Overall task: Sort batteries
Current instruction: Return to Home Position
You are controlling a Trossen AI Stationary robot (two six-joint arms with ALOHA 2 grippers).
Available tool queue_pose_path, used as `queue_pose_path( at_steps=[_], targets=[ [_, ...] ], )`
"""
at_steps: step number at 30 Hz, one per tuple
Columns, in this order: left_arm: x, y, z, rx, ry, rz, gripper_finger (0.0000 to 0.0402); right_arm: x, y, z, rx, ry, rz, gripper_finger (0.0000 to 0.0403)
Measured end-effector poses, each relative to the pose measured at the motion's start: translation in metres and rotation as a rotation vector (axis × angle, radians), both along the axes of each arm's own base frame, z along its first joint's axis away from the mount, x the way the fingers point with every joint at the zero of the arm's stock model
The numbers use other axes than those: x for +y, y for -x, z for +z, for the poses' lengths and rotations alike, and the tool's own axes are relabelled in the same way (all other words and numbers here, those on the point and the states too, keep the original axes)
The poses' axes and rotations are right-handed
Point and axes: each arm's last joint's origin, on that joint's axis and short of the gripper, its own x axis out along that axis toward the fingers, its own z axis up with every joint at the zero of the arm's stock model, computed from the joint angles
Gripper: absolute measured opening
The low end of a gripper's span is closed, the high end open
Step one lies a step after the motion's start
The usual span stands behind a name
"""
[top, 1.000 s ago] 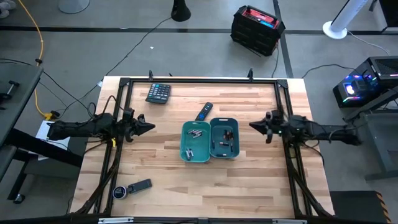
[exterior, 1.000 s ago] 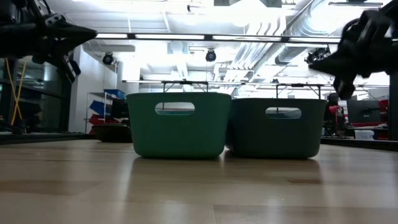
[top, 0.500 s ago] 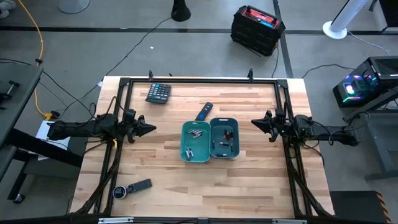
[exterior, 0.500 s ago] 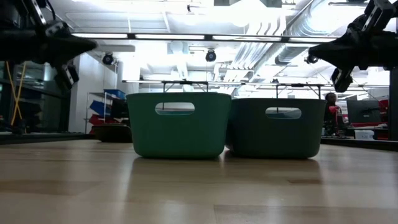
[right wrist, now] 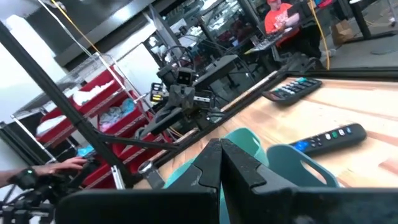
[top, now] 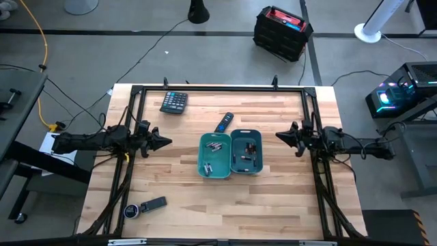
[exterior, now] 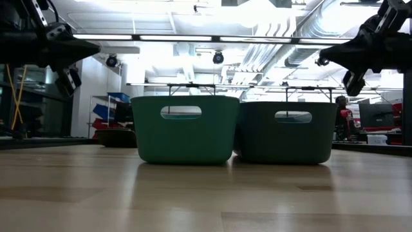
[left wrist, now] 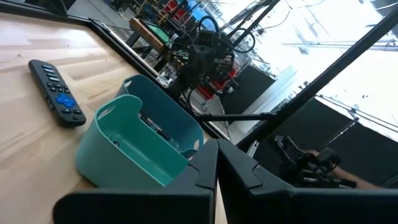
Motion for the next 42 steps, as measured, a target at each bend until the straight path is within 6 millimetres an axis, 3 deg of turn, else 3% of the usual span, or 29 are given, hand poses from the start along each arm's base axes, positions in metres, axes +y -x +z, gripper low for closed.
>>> queue_pose_path(
  at_steps=[13, 19, 24, 29, 42],
  targets=[
    [0.0000, 0.0000, 0.0000, 0.000, 0.000, 0.000, 0.0000, -0.0002, -0.0004, -0.0006, 0.009, 0.015, -0.005, 0.0000],
    [0.0002, 0.0000, 0.0000, 0.000, 0.000, 0.002, 0.0000, -0.0002, -0.0011, -0.0060, 0.126, 0.397, -0.021, 0.0000],
    [0.0002, 0.0000, 0.0001, -0.001, 0.000, 0.002, 0.0000, 0.0041, -0.0015, -0.0078, 0.133, 0.655, 0.117, 0.0000],
    [0.0001, 0.0000, 0.0001, 0.000, 0.000, 0.002, 0.0000, 0.0080, -0.0012, -0.0064, 0.076, 0.665, 0.240, 0.0000],
    [0.0000, 0.0000, 0.0001, -0.001, 0.000, 0.000, 0.0000, 0.0073, -0.0013, -0.0066, 0.084, 0.510, 0.229, 0.0000]
  ],
)
